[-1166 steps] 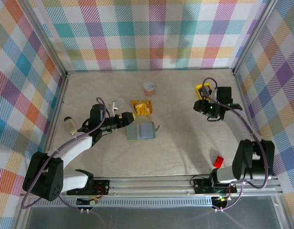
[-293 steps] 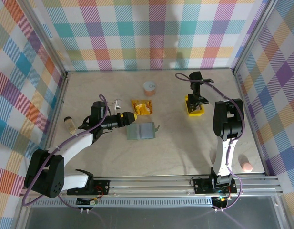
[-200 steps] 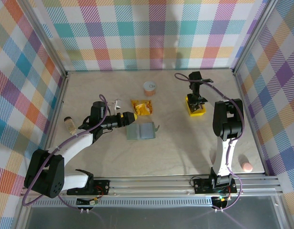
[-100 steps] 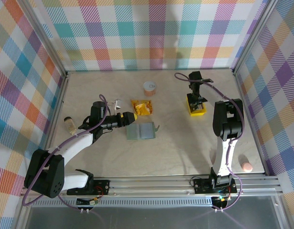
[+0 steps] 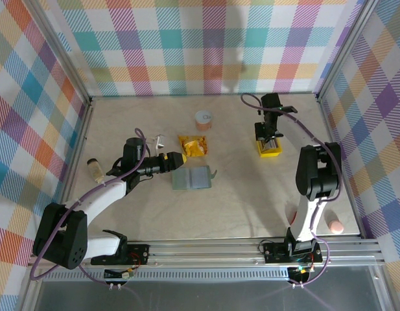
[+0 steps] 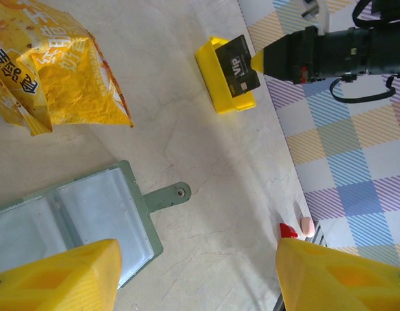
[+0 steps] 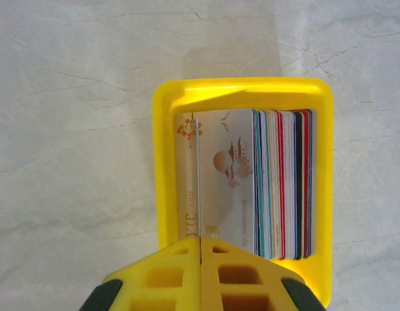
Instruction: Put the credit cards into the card holder
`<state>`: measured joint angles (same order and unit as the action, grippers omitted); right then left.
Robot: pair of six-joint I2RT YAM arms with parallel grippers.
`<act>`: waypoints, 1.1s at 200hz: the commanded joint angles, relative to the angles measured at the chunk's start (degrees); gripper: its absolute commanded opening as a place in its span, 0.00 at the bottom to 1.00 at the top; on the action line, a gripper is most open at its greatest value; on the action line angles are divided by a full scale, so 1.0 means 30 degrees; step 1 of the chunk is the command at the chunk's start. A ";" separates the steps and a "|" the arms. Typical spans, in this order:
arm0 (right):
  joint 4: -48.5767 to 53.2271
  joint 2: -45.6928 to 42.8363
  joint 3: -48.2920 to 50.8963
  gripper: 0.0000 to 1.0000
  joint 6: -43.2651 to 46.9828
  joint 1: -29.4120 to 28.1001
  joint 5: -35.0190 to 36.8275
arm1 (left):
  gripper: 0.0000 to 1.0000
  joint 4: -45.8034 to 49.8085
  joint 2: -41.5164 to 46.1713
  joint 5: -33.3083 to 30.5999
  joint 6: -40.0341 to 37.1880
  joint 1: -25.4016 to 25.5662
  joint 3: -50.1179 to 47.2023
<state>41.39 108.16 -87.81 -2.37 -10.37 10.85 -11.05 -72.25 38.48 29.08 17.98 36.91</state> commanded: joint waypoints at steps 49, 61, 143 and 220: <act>-0.0122 -0.4585 0.1779 0.00 -0.1831 -0.0058 -0.1866 | 0.64 -0.1826 0.1651 0.0670 0.2150 0.0211 -0.0508; -0.0276 -0.5684 0.2310 0.00 -0.2219 -0.0059 -0.2477 | 0.64 -0.2745 0.1874 0.0777 0.3160 0.0346 -0.0662; -0.3393 -1.4949 0.6627 0.00 -0.7002 -0.0059 -0.9932 | 0.68 -0.8568 0.3280 0.0377 0.9331 0.2763 -0.0357; -0.9314 -1.8209 0.9475 0.00 -1.3463 -0.0299 -1.6490 | 0.70 -1.3713 0.2764 -0.0563 1.3321 0.4684 0.0210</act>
<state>22.33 54.78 -61.10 -34.28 -10.57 -30.26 -48.01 -64.14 37.98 66.92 30.09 35.18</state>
